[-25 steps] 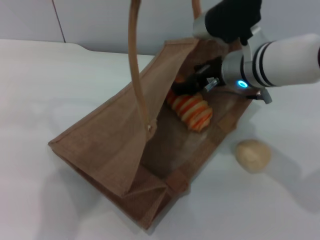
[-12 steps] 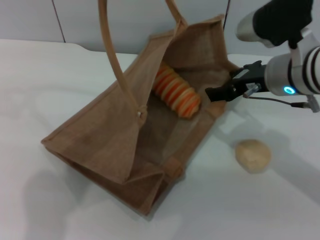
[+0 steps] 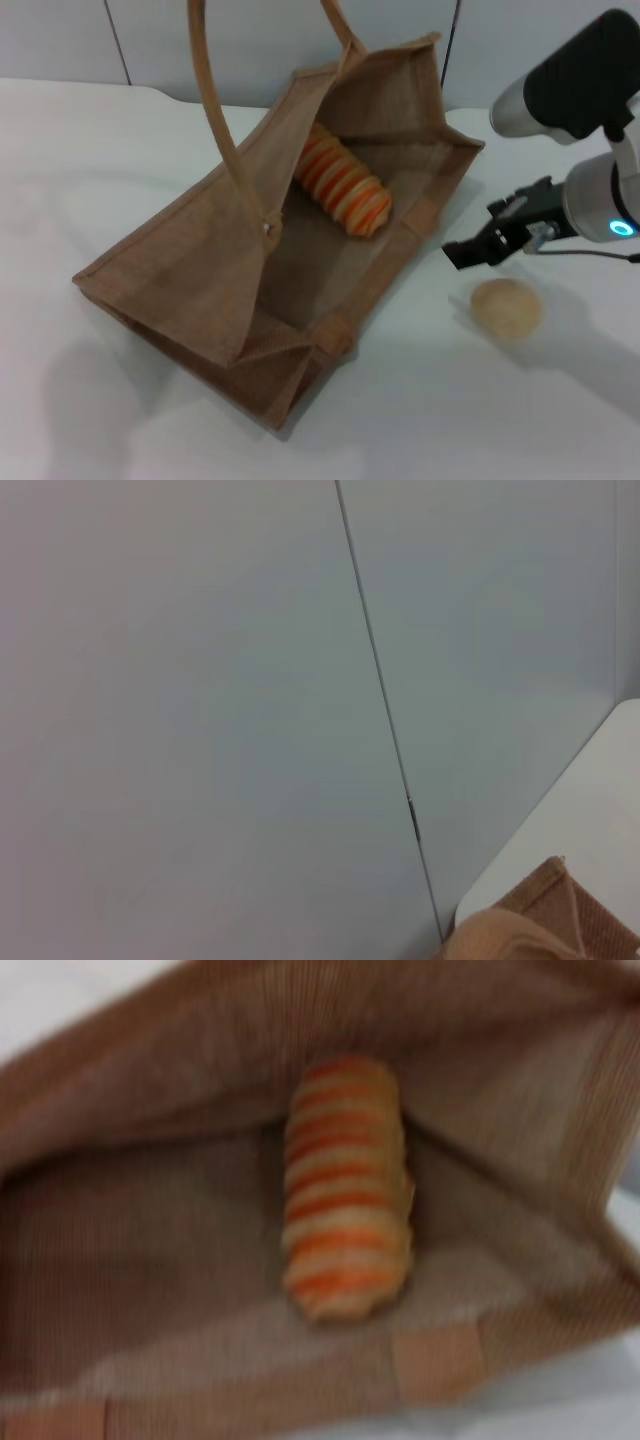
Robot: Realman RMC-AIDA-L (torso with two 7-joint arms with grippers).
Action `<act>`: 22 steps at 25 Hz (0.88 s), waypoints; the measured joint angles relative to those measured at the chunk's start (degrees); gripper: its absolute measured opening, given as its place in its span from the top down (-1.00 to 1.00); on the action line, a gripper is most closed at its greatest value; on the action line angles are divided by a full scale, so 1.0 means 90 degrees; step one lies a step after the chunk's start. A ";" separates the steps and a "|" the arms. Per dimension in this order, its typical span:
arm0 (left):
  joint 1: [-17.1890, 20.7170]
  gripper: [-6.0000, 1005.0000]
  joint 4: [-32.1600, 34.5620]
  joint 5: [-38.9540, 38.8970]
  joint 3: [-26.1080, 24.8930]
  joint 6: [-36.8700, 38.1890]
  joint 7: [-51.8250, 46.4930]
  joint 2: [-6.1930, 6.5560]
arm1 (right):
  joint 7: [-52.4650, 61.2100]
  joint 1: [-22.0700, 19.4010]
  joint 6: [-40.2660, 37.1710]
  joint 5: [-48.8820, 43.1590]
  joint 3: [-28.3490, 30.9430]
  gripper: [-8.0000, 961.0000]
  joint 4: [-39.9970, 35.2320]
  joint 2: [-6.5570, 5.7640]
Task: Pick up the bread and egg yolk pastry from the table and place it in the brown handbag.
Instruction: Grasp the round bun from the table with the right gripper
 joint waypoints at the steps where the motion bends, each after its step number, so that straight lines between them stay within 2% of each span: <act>1: 0.0000 0.75 0.0004 0.0000 -0.0001 0.0000 0.0000 0.0000 | -0.0017 0.0009 0.0126 -0.0007 0.0008 -0.66 0.0006 -0.0003; 10: -0.0001 0.75 0.0017 0.0004 0.0015 -0.0033 0.0000 -0.0003 | -0.0316 0.0003 0.0449 -0.0060 -0.0053 -0.65 0.0320 0.0023; 22: -0.0013 0.75 0.0037 0.0003 0.0040 -0.0051 0.0000 -0.0003 | -0.0398 0.0202 0.0334 -0.0025 -0.0063 -0.63 0.1135 0.0025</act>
